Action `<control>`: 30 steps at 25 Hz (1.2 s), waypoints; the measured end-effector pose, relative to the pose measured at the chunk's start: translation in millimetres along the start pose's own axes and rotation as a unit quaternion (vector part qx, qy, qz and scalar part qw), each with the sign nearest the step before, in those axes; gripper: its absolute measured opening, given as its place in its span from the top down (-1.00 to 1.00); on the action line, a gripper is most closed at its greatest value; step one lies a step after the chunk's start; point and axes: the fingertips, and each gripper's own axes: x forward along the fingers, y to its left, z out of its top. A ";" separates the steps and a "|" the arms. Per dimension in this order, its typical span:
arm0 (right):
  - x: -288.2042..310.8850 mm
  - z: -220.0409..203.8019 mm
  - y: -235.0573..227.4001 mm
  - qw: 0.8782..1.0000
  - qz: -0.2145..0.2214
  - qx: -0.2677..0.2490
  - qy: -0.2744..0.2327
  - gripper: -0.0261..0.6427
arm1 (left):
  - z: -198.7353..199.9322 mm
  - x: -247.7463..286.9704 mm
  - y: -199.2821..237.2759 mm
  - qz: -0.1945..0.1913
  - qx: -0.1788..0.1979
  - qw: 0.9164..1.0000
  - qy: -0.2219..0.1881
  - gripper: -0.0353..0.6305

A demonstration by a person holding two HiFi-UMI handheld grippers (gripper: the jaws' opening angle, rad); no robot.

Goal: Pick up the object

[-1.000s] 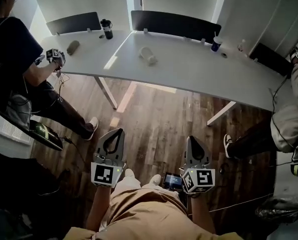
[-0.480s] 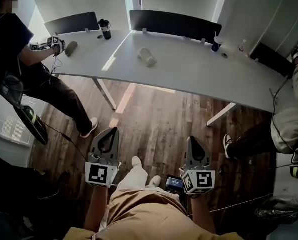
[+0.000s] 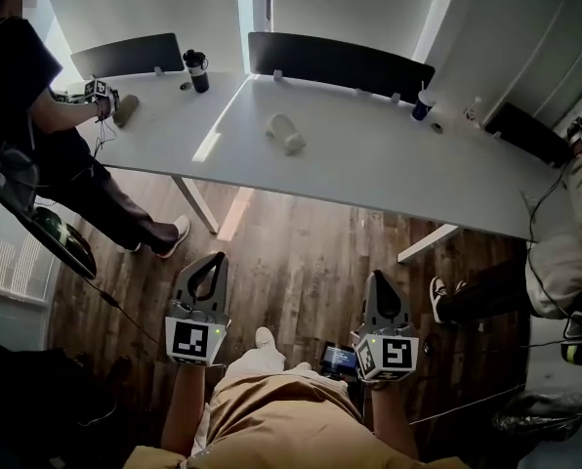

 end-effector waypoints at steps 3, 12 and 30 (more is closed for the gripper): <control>25.5 1.3 9.5 1.000 -0.001 -0.009 0.006 0.89 | -5.0 15.8 23.3 0.002 -0.008 1.000 0.000 0.88; 67.3 2.8 27.3 1.000 -0.007 -0.012 0.018 0.89 | -20.1 47.0 57.5 -0.004 -0.031 0.999 0.010 0.88; 163.6 20.1 -47.0 0.999 0.028 -0.016 -0.007 0.89 | -7.8 158.9 49.0 0.025 -0.015 0.999 0.029 0.88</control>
